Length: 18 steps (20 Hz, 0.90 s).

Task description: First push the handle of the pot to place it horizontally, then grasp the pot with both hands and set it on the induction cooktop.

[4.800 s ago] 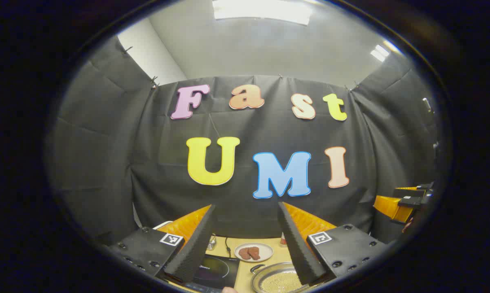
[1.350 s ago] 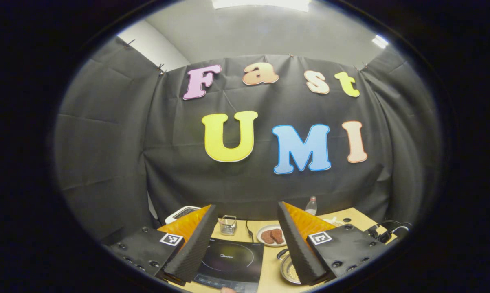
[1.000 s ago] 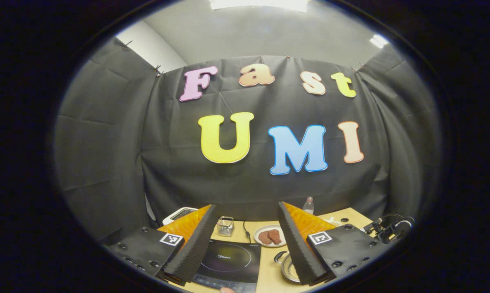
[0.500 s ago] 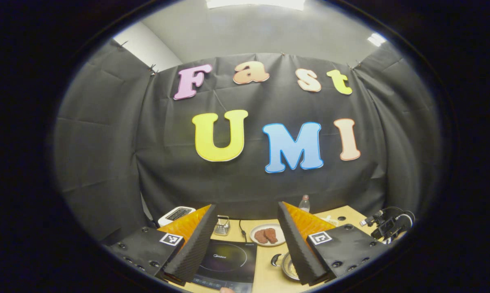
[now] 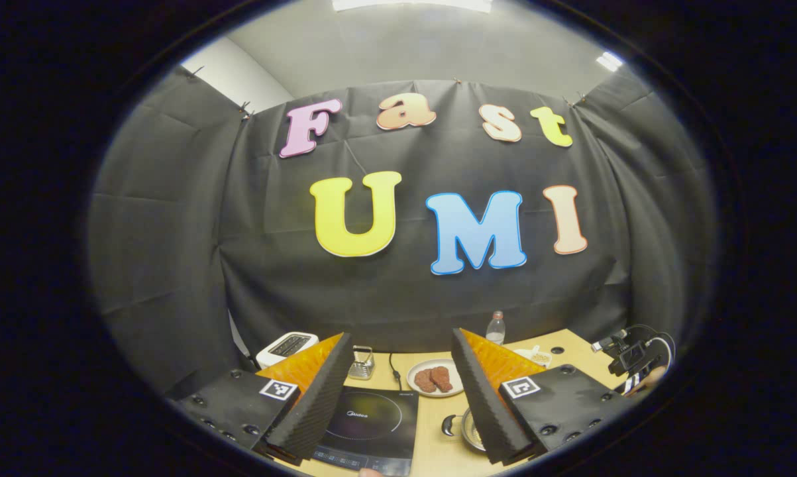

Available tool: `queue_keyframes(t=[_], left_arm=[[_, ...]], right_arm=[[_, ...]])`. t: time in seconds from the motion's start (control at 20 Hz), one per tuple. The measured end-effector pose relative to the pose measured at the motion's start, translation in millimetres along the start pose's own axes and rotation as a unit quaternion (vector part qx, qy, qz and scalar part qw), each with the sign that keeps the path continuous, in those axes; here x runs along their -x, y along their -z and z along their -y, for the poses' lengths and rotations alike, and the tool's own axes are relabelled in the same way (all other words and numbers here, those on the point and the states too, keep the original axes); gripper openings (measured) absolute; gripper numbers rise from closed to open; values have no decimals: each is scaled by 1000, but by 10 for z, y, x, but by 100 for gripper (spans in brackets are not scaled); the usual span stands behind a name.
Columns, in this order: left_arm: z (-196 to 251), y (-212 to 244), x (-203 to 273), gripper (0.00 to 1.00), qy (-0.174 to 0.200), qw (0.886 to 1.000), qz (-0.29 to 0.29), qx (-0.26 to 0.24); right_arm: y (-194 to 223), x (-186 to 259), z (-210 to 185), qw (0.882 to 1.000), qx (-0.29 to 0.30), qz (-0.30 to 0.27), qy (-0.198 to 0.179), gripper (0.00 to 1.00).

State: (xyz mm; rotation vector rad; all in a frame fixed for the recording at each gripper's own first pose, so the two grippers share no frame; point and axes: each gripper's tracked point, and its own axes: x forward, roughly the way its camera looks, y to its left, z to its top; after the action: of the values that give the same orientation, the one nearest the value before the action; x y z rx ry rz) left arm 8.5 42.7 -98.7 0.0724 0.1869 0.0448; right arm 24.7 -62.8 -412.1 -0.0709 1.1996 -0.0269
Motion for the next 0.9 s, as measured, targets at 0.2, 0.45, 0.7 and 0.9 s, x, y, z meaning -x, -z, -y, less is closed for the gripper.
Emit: queue_keyframes(t=[0.2, 0.45, 0.7, 0.9], left_arm=[[18, 35, -12, 95, 3, 1000, -6, -1], [62, 151, -3, 98, 8, 1000, -15, 2], [154, 307, -12, 98, 24, 999, -25, 8], [299, 415, -31, 95, 42, 998, -28, 29]], right_arm=[[-112, -40, 52, 1000, 11, 8, 8, 1], [-167, -79, 68, 1000, 22, 16, 13, 1], [-153, 111, 42, 999, -7, 48, -4, 1], [-205, 568, -82, 991, -18, 126, -32, 44]])
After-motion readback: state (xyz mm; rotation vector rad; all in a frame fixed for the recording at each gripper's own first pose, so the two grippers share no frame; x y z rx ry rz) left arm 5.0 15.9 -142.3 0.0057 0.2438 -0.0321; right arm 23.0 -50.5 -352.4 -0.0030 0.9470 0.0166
